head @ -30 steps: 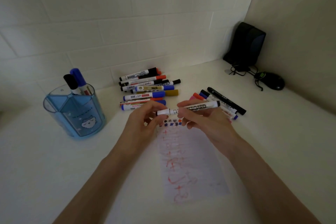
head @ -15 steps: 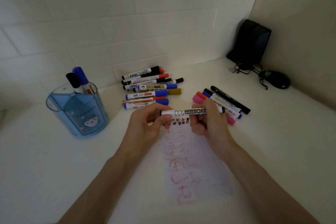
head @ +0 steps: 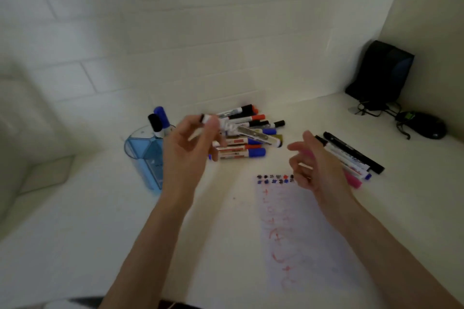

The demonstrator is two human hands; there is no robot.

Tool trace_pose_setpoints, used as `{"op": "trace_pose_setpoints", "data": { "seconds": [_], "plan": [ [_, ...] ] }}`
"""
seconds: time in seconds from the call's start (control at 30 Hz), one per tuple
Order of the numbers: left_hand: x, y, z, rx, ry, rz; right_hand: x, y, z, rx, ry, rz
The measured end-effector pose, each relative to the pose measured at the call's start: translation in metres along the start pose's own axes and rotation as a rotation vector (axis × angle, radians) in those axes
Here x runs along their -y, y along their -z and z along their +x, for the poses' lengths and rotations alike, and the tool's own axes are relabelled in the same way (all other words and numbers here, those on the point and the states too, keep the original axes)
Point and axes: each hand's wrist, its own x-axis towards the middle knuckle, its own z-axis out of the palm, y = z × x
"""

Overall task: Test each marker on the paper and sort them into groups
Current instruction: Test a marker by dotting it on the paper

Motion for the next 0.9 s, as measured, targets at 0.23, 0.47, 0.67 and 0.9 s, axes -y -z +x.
{"op": "trace_pose_setpoints", "data": {
  "seconds": [0.23,0.47,0.67,0.9],
  "plan": [
    [-0.058,0.071,0.024,-0.198,-0.287,0.481,-0.010,-0.020,-0.007,0.103,0.122,-0.199],
    [-0.064,0.083,0.028,-0.310,-0.381,0.611,-0.016,-0.020,-0.010,0.114,0.182,-0.239],
    [-0.041,0.084,0.036,-0.205,-0.291,0.912,-0.017,-0.017,-0.008,0.093,0.199,-0.274],
    [-0.017,0.080,0.030,-0.161,-0.341,1.173,-0.017,-0.013,-0.006,0.066,0.201,-0.271]
  ]
}}
